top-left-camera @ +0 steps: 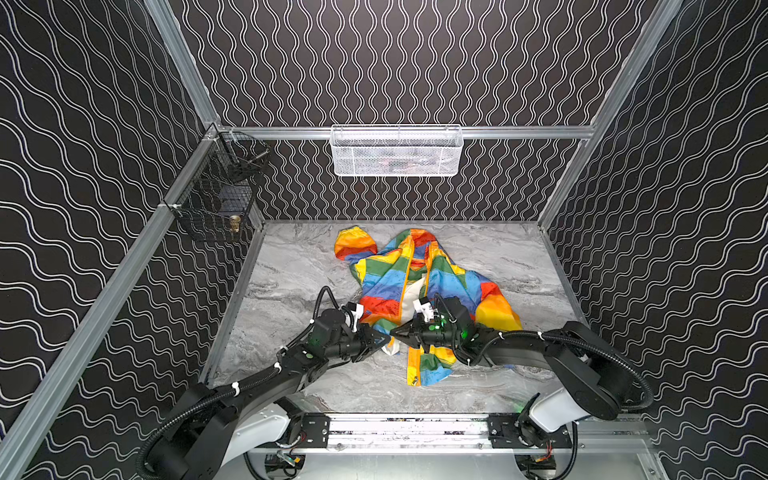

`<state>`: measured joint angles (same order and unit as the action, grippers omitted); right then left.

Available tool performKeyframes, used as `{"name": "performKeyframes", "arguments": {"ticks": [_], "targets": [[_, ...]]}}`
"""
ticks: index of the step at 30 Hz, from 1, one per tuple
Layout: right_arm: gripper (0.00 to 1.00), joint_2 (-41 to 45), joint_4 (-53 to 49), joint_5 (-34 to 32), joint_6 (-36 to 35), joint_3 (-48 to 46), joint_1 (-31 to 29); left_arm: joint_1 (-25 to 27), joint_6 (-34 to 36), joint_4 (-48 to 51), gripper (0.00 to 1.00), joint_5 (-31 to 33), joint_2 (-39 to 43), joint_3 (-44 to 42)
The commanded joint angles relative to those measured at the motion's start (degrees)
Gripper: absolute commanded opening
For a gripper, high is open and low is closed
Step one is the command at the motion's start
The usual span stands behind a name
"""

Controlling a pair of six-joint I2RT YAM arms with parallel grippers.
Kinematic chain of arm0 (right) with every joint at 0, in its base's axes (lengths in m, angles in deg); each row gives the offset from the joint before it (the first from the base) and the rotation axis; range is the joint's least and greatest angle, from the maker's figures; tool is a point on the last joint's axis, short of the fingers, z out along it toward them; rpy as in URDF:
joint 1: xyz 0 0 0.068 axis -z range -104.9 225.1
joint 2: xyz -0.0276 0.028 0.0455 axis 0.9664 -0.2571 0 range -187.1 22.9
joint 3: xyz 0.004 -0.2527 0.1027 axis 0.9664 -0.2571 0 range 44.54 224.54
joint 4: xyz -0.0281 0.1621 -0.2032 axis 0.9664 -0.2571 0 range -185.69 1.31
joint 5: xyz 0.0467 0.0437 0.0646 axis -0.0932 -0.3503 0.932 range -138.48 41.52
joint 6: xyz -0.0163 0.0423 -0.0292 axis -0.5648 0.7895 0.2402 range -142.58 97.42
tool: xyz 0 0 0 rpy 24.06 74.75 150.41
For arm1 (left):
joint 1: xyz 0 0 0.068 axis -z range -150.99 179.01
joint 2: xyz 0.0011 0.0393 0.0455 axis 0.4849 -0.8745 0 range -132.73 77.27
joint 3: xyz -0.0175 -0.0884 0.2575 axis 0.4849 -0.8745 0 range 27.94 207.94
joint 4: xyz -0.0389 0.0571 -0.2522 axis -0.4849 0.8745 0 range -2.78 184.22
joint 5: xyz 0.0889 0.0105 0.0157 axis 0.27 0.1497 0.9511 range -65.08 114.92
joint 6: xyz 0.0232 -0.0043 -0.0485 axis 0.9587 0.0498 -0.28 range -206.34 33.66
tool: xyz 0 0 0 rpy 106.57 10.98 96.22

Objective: Zip up the jacket

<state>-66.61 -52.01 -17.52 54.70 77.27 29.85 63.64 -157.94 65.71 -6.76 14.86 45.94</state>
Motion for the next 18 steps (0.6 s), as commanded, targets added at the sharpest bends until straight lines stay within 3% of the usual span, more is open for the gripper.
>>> {"name": "performKeyframes", "arguments": {"ticks": [1,18], "targets": [[0.0,-0.05,0.77,0.24,-0.06,0.1,-0.02,0.1,0.05,-3.39,0.12,-1.06,0.27,-0.49],[0.0,-0.31,0.8,0.28,-0.02,0.42,-0.01,0.29,-0.02,-5.46,0.15,-2.66,-0.77,-0.47]]}}
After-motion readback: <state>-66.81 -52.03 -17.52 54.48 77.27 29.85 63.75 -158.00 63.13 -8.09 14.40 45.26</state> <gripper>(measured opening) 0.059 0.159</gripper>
